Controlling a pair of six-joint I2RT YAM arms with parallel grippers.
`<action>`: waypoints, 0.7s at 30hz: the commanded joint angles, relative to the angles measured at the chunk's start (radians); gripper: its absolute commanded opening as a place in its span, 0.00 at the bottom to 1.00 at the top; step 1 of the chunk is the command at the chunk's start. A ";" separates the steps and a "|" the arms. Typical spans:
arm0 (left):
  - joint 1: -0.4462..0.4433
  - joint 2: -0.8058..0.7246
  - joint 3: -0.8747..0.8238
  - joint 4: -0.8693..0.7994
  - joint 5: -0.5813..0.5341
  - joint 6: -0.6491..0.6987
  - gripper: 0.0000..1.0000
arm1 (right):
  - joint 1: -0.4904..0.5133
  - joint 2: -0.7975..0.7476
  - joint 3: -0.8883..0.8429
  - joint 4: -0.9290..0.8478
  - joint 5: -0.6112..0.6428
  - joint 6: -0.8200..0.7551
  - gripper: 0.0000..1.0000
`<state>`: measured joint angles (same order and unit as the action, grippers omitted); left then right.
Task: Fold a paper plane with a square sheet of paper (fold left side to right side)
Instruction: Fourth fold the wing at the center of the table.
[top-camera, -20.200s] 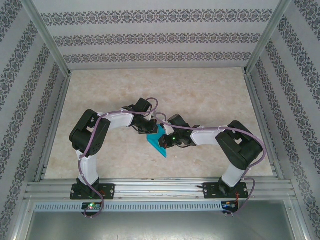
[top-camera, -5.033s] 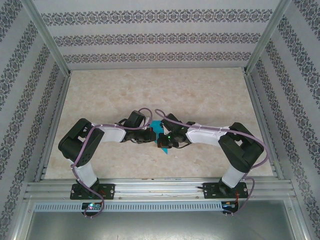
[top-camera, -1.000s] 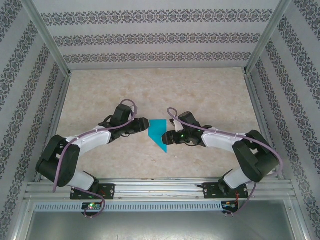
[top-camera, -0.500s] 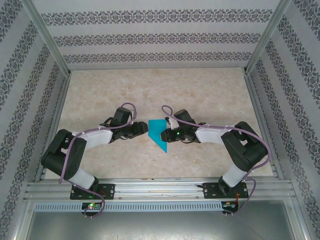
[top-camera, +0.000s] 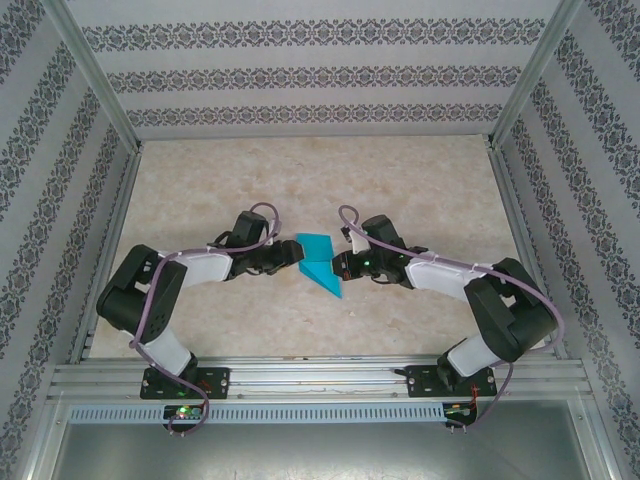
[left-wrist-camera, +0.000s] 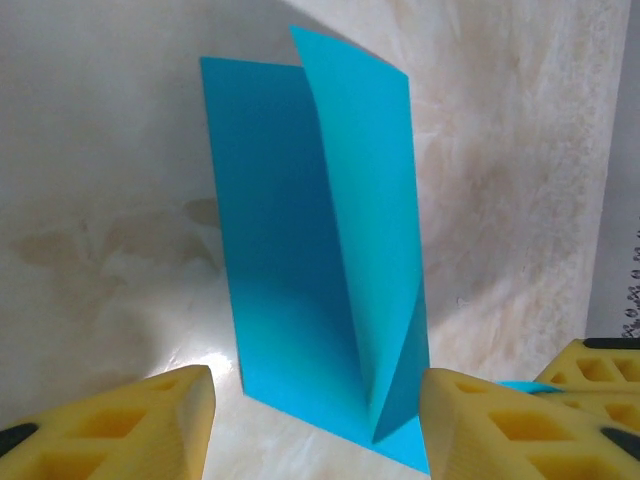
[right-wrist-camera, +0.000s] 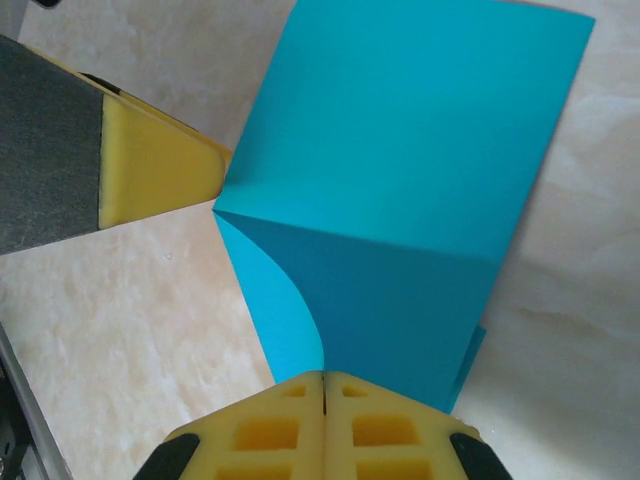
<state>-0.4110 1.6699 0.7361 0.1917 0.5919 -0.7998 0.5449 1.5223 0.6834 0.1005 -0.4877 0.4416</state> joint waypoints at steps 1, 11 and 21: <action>-0.001 0.037 0.043 0.068 0.051 -0.023 0.56 | -0.011 -0.031 -0.025 0.020 -0.009 0.006 0.00; -0.015 0.140 0.101 0.133 0.083 -0.051 0.41 | -0.023 -0.039 -0.043 0.036 -0.019 0.018 0.00; -0.039 0.171 0.115 0.219 0.120 -0.112 0.30 | -0.040 -0.078 -0.080 0.010 0.070 0.019 0.26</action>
<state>-0.4370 1.8229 0.8375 0.3187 0.6746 -0.8692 0.5140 1.4902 0.6182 0.1173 -0.4606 0.4641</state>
